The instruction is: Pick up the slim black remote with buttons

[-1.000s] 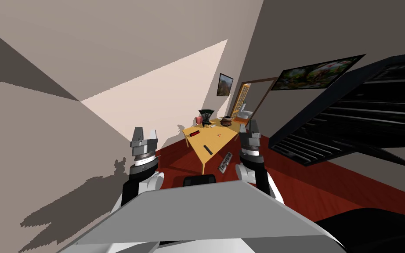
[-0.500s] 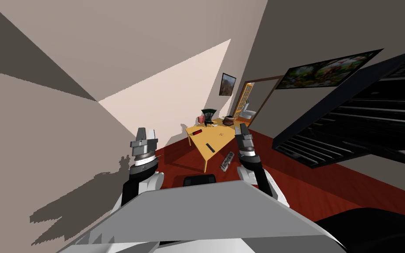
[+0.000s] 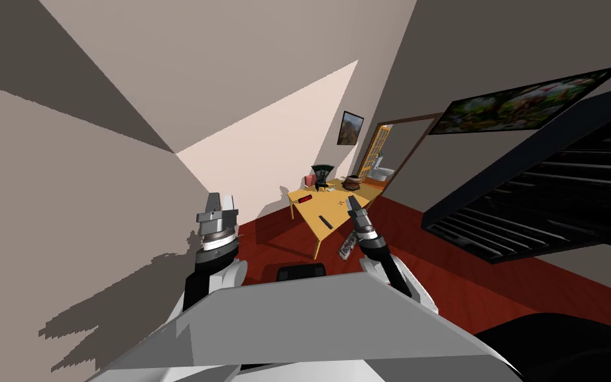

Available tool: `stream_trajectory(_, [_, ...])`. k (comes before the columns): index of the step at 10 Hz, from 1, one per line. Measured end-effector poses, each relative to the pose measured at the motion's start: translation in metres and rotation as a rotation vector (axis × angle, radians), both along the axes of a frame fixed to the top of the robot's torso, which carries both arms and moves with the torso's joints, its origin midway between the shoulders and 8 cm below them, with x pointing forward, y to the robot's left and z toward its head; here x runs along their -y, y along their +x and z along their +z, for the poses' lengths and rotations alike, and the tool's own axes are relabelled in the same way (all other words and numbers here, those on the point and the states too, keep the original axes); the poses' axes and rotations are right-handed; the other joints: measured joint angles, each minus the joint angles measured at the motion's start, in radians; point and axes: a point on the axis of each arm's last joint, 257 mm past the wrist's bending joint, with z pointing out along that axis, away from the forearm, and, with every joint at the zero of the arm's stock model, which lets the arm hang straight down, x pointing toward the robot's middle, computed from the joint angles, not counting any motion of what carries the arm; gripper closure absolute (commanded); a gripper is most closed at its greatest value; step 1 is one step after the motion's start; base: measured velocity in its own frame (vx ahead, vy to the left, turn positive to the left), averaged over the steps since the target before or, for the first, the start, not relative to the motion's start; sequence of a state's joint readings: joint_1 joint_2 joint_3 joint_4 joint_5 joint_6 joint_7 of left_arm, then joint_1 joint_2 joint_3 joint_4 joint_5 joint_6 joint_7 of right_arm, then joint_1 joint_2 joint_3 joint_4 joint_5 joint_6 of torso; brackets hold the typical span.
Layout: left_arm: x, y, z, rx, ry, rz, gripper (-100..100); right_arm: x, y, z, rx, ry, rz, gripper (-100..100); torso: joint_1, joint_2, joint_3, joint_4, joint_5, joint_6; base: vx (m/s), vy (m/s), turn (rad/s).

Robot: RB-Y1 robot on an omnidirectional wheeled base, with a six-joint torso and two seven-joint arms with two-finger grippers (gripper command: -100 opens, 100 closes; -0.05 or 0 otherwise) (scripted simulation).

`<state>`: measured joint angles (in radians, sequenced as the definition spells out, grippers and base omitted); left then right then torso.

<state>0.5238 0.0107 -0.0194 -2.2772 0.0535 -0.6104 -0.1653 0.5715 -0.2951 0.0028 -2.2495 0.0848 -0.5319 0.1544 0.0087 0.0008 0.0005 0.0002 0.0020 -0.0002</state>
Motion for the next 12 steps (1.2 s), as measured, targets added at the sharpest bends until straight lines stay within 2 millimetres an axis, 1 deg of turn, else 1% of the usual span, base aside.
stream_trajectory(1, [0.000,0.000,0.000,0.000,0.000,0.000,0,-0.002,0.003,-0.016,-0.044,-0.024,0.014,-100,0.003,0.000,0.000,0.000,0.001,0.000,0.009,0.199,0.141])
stream_trajectory(2, [0.000,0.000,0.000,0.000,0.000,0.000,0,-0.010,0.005,-0.037,-0.092,-0.048,0.030,-100,0.004,-0.001,0.000,0.000,0.001,0.000,0.007,0.138,0.042])
stream_trajectory(3, [0.000,0.000,0.000,0.000,0.000,0.000,0,-0.010,0.007,-0.049,-0.120,-0.066,0.037,-100,0.001,-0.001,0.000,0.000,0.000,0.000,0.009,0.132,0.086])
stream_trajectory(5, [0.000,0.000,0.000,0.000,0.000,0.000,0,-0.013,0.005,-0.089,-0.214,-0.111,0.061,-100,0.001,-0.001,-0.001,0.000,0.000,0.000,0.022,0.135,0.113])
stream_trajectory(6, [0.000,0.000,0.000,0.000,0.000,0.000,0,-0.014,0.005,-0.100,-0.244,-0.128,0.068,-100,-0.002,-0.001,-0.001,0.000,0.000,0.000,0.039,0.122,0.105])
stream_trajectory(8, [0.000,0.000,0.000,0.000,0.000,0.000,0,-0.008,0.002,-0.128,-0.308,-0.166,0.085,-100,-0.003,-0.002,-0.001,0.000,0.000,0.000,0.054,0.106,0.081])
stream_trajectory(9, [0.000,0.000,0.000,0.000,0.000,0.000,0,-0.015,-0.003,-0.149,-0.349,-0.188,0.100,-100,-0.002,-0.004,-0.002,-0.001,0.000,0.000,0.045,0.090,0.050])
stream_trajectory(10, [0.000,0.000,0.000,0.000,0.000,0.000,0,-0.011,-0.004,-0.164,-0.378,-0.206,0.102,-100,-0.003,-0.003,-0.002,-0.001,0.000,0.000,0.039,0.108,0.114])
stream_trajectory(11, [0.000,0.000,0.000,0.000,0.000,0.000,0,-0.005,-0.005,-0.186,-0.426,-0.232,0.111,-100,-0.003,-0.003,-0.002,-0.001,0.000,0.000,0.087,0.143,0.180])
stream_trajectory(12, [0.000,0.000,0.000,0.000,0.000,0.000,0,-0.006,-0.015,-0.213,-0.491,-0.261,0.124,-100,-0.001,-0.005,-0.003,-0.001,0.000,0.000,0.078,0.096,0.051])
